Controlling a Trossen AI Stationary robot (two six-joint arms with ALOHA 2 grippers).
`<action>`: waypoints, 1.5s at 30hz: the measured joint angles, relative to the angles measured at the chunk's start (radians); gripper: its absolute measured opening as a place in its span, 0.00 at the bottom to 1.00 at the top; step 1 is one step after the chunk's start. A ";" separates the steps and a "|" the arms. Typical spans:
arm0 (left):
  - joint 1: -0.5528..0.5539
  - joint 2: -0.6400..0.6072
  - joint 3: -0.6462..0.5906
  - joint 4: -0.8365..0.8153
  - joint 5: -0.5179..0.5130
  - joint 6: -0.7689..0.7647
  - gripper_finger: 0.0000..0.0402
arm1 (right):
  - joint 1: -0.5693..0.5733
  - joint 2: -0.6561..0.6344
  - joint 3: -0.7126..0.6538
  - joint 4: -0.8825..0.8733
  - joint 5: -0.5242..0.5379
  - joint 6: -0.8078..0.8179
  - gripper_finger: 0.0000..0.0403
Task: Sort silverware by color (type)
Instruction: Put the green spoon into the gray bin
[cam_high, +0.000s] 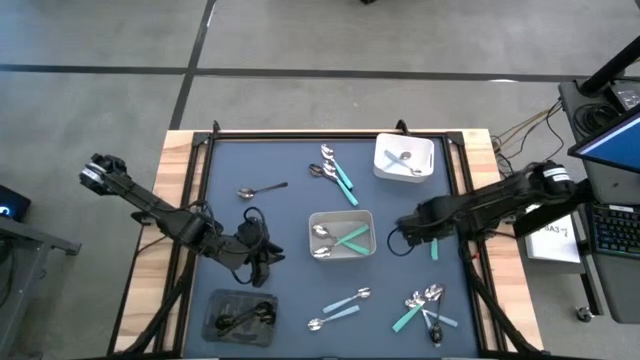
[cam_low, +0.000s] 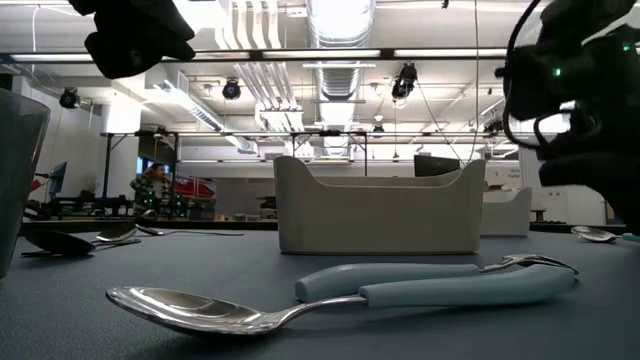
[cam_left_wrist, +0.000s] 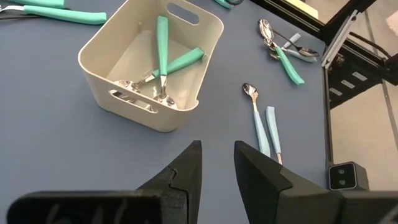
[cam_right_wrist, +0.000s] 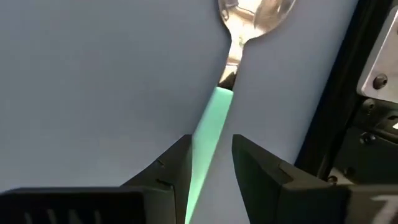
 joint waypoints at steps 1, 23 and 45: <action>0.000 0.000 0.000 0.000 0.002 0.005 0.19 | 0.000 0.017 -0.003 0.004 -0.003 -0.005 0.26; -0.006 -0.001 0.000 -0.003 0.006 0.025 0.19 | 0.002 0.048 0.046 0.187 -0.011 -0.089 0.10; -0.020 -0.002 0.000 0.004 0.003 0.054 0.19 | 0.000 0.271 0.687 0.458 0.279 -0.775 0.10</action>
